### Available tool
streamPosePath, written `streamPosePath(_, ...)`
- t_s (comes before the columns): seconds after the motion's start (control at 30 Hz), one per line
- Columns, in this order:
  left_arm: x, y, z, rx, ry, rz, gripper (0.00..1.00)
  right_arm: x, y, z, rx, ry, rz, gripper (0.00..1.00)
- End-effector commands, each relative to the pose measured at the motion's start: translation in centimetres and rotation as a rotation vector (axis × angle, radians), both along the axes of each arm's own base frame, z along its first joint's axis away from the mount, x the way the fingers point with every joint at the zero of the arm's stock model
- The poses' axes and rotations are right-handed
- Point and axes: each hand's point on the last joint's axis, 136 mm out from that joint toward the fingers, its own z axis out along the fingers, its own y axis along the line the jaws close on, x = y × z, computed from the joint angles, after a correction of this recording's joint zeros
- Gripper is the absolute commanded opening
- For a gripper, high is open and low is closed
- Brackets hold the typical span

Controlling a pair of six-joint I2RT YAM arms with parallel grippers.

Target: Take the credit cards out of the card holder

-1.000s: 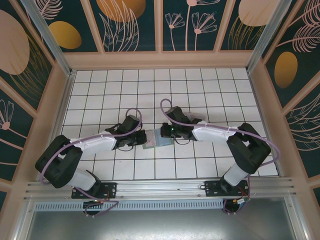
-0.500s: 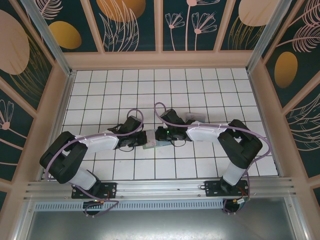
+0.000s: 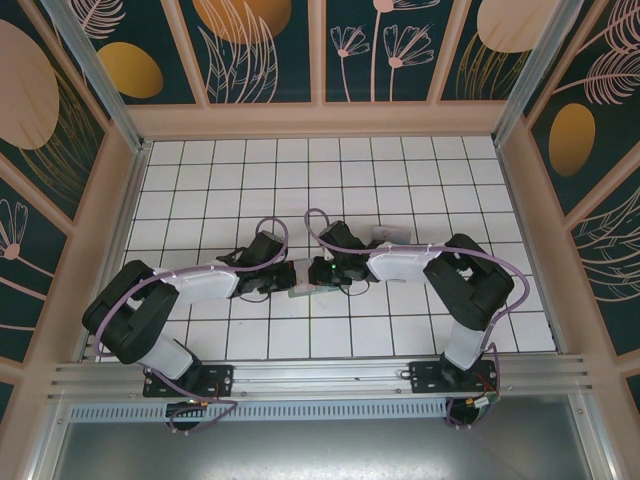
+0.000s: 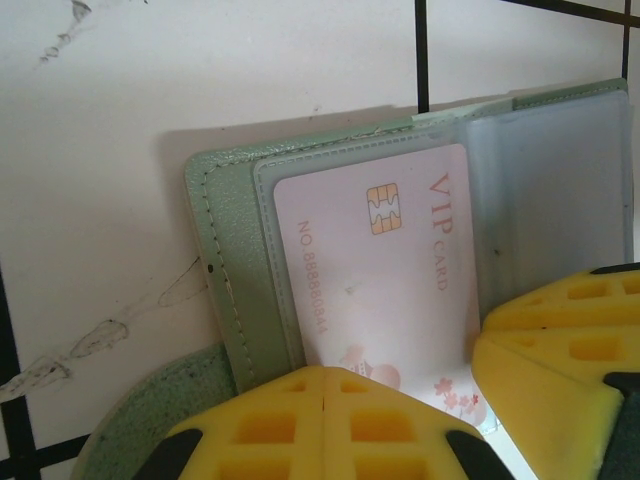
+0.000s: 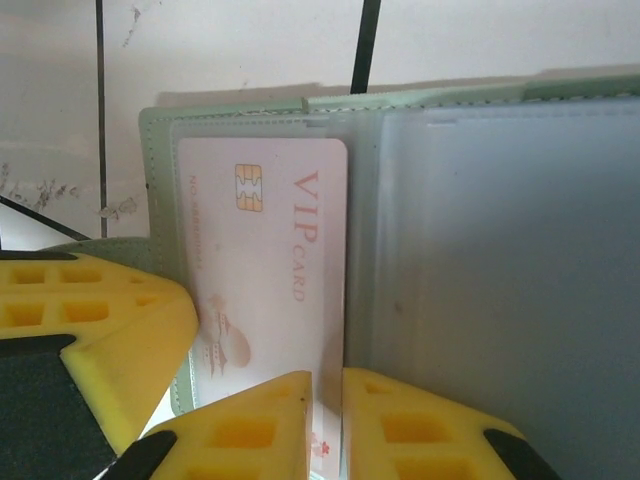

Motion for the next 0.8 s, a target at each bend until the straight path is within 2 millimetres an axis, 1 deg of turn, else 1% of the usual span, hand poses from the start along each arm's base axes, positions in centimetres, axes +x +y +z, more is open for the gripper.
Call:
streamPosePath(0.0,-1.18,0.64,-1.43,0.018,0.056,0.0,0.04,0.53,0.16,0.3,0.007,0.003,-0.021,0.18)
streamPosePath(0.17,-1.21,0.63,-1.44,0.017,0.056,-0.001,0.03,0.47,-0.27,-0.25,-0.007,0.023,-0.034,0.19)
streamPosePath(0.33,-1.25,0.5,-1.51,0.011,0.06,-0.005,0.03,0.31,0.13,-0.41,0.009,0.039,-0.021,0.19)
streamPosePath(0.43,-1.3,0.36,-1.54,0.005,0.064,-0.008,0.01,0.16,0.33,-0.32,0.039,0.052,-0.015,0.16)
streamPosePath(0.53,-1.37,0.27,-1.6,0.0,0.067,-0.01,0.01,0.09,0.47,-0.17,0.065,0.06,-0.012,0.15)
streamPosePath(0.57,-1.38,0.2,-1.58,-0.003,0.067,-0.012,0.01,0.05,0.56,-0.09,0.074,0.063,-0.008,0.14)
streamPosePath(0.67,-1.42,0.29,-1.65,0.0,0.07,-0.009,0.01,0.13,0.51,0.03,0.079,0.061,-0.01,0.08)
streamPosePath(0.73,-1.48,0.38,-1.72,0.004,0.071,-0.009,0.0,0.23,0.26,0.1,0.08,0.059,-0.018,0.0)
streamPosePath(0.77,-1.5,0.4,-1.74,0.005,0.072,-0.008,0.0,0.31,0.12,0.17,0.081,0.058,-0.024,0.0)
